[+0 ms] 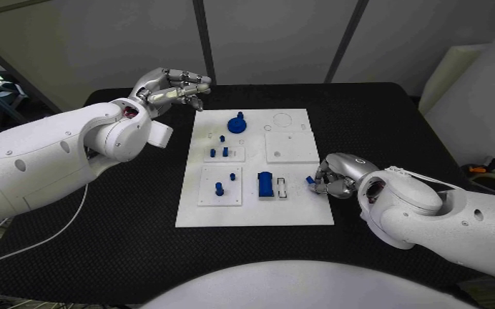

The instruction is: Assemble the parts on the task board

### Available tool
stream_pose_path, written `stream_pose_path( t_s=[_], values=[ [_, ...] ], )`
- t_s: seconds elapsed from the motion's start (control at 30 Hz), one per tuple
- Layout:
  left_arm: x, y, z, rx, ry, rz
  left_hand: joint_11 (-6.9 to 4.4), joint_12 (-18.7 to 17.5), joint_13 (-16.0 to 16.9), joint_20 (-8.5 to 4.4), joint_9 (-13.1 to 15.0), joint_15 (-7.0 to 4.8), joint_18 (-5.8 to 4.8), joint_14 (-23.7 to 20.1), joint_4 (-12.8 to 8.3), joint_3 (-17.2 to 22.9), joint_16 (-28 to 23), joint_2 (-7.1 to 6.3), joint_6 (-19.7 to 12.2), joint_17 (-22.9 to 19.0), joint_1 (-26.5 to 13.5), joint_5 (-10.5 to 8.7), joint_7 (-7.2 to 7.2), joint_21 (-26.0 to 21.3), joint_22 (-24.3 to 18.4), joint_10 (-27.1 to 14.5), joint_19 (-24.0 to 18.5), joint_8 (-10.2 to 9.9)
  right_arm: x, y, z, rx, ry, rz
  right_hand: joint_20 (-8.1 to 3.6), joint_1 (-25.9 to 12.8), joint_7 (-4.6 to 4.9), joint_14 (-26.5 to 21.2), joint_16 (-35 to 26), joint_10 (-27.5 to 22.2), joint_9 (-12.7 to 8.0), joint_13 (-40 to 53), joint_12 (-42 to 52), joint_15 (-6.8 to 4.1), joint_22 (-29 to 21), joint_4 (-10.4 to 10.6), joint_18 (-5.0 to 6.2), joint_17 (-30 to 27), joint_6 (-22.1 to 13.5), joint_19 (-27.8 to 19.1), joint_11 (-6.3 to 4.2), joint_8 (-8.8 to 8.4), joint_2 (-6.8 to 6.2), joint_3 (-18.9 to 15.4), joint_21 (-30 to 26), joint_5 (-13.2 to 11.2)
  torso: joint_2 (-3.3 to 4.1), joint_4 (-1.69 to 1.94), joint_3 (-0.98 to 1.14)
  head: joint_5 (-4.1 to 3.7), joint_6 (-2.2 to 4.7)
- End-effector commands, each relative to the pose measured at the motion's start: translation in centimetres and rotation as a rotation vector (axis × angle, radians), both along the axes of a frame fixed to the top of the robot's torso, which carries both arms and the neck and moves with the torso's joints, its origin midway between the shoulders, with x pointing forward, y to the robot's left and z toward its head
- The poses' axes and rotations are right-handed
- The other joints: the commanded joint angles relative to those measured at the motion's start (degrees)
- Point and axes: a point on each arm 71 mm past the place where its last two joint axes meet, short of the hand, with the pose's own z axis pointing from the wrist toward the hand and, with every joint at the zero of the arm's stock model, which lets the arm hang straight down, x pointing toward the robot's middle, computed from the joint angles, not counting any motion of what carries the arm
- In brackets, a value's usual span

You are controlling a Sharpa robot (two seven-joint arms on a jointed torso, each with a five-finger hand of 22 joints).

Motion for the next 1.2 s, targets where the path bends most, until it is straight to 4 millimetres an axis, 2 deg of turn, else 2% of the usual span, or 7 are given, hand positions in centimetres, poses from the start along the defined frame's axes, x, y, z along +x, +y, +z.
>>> stream_pose_path(
  t_s=[0.03, 0.13, 0.2, 0.27, 0.43, 0.83, 1.2],
  values=[
    [0.0, -0.1, 0.1, -0.009, -0.009, -0.007, -0.01, 0.36, -0.04, 0.48, -0.08, 0.34, -0.72, -0.04, 0.18, -0.01, -0.19, -0.14, -0.37, -0.05, -0.4, 0.23, 0.07, -0.27, -0.1, -0.24, 0.04, 0.32, -0.8, -0.2, -0.7, 0.103, 0.096, -0.095, 0.0, 0.7, -0.23, 4.75, 0.32, 1.06, 0.73, 4.14, 1.9, -0.32, 0.88, -3.1, -0.32, 9.66, 0.96, 0.28, -0.64, 0.13, -2.48, 6.27, 0.28, 0.41, 0.06, 0.08, -0.08, 0.03, -0.01],
    [0.0, -0.1, 0.1, -0.009, -0.009, -0.008, -0.01, 0.38, -0.05, 0.48, -0.08, 0.34, -0.72, -0.04, 0.17, 0.03, -0.19, -0.07, -0.38, -0.06, -0.36, 0.24, 0.06, -0.3, -0.12, -0.26, 0.06, 0.35, -0.9, 0.0, -0.4, 0.136, 0.098, -0.106, -0.01, 0.1, -0.31, 4.74, 0.3, 1.08, 0.83, 4.12, 1.86, -0.33, 0.85, -3.12, -0.3, 9.64, 1.16, 0.25, -0.58, 0.17, -2.91, 7.44, 0.24, 0.43, 0.11, 0.15, -0.04, 0.24, 0.02],
    [0.0, -0.1, 0.1, -0.009, -0.009, -0.007, -0.01, 0.38, -0.05, 0.48, -0.08, 0.34, -0.72, -0.04, 0.17, 0.03, -0.19, -0.07, -0.38, -0.06, -0.36, 0.24, 0.06, -0.3, -0.12, -0.26, 0.06, 0.35, -1.0, 0.2, -0.3, 0.156, 0.095, -0.11, -0.04, -1.24, -0.42, 4.74, 0.28, 1.16, 1.07, 4.16, 1.9, -0.41, 0.86, -3.39, -0.28, 9.63, 1.31, 0.23, -0.57, 0.14, -4.04, 10.0, 0.21, 0.4, 0.1, 0.17, -0.02, 0.27, 0.05],
    [0.0, -0.1, 0.1, -0.008, -0.009, -0.006, -0.01, 0.38, -0.05, 0.48, -0.08, 0.34, -0.72, -0.04, 0.17, 0.03, -0.19, -0.07, -0.38, -0.06, -0.36, 0.24, 0.06, -0.3, -0.12, -0.26, 0.06, 0.35, -1.1, 0.4, -0.1, 0.174, 0.094, -0.113, -0.04, -2.13, -0.45, 4.76, 0.31, 1.22, 1.24, 4.18, 1.91, -0.41, 0.95, -3.53, -0.3, 9.7, 1.43, 0.27, -0.64, 0.18, -4.64, 11.33, 0.25, 0.32, 0.05, 0.16, -0.06, 0.43, 0.0],
    [-0.1, -0.1, 0.2, -0.008, -0.01, -0.006, -0.01, 0.38, -0.05, 0.48, -0.08, 0.34, -0.72, -0.04, 0.17, 0.03, -0.19, -0.07, -0.38, -0.06, -0.36, 0.24, 0.06, -0.3, -0.12, -0.26, 0.06, 0.35, -1.1, 1.3, -0.2, 0.208, 0.111, -0.112, -0.07, -3.46, -0.54, 4.79, 0.38, 1.33, 1.53, 4.26, 2.01, -0.44, 1.02, -3.79, -0.31, 9.82, 1.53, 0.31, -0.69, 0.24, -5.4, 13.21, 0.28, 0.25, 0.07, 0.16, -0.06, 0.69, -0.11],
    [-0.2, -0.1, 0.2, -0.009, -0.01, -0.009, -0.01, 0.38, -0.05, 0.48, -0.08, 0.34, -0.72, -0.04, 0.17, 0.03, -0.19, -0.07, -0.38, -0.06, -0.36, 0.24, 0.06, -0.3, -0.12, -0.26, 0.06, 0.35, -0.7, 3.3, -0.4, 0.265, 0.117, -0.104, -0.11, -5.08, -0.59, 4.81, 0.4, 1.45, 2.03, 4.35, 2.1, -0.48, 1.05, -4.6, -0.31, 9.89, 1.58, 0.31, -0.73, 0.38, -6.24, 15.68, 0.25, -0.27, 0.11, 0.12, -0.02, 1.4, -0.11],
    [-0.2, -0.2, 0.2, -0.01, -0.01, -0.011, -0.01, 0.38, -0.05, 0.48, -0.08, 0.34, -0.72, -0.04, 0.17, 0.03, -0.19, -0.07, -0.38, -0.06, -0.36, 0.24, 0.06, -0.3, -0.12, -0.26, 0.06, 0.35, -0.3, 4.2, -0.7, 0.283, 0.127, -0.101, -0.09, -7.25, -0.67, 4.84, 0.45, 1.56, 2.3, 4.42, 2.19, -0.48, 1.09, -4.32, -0.31, 9.99, 1.52, 0.34, -0.76, 0.39, -6.7, 16.53, 0.24, -0.56, 0.05, 0.05, -0.01, 1.6, -0.21]
  ],
)
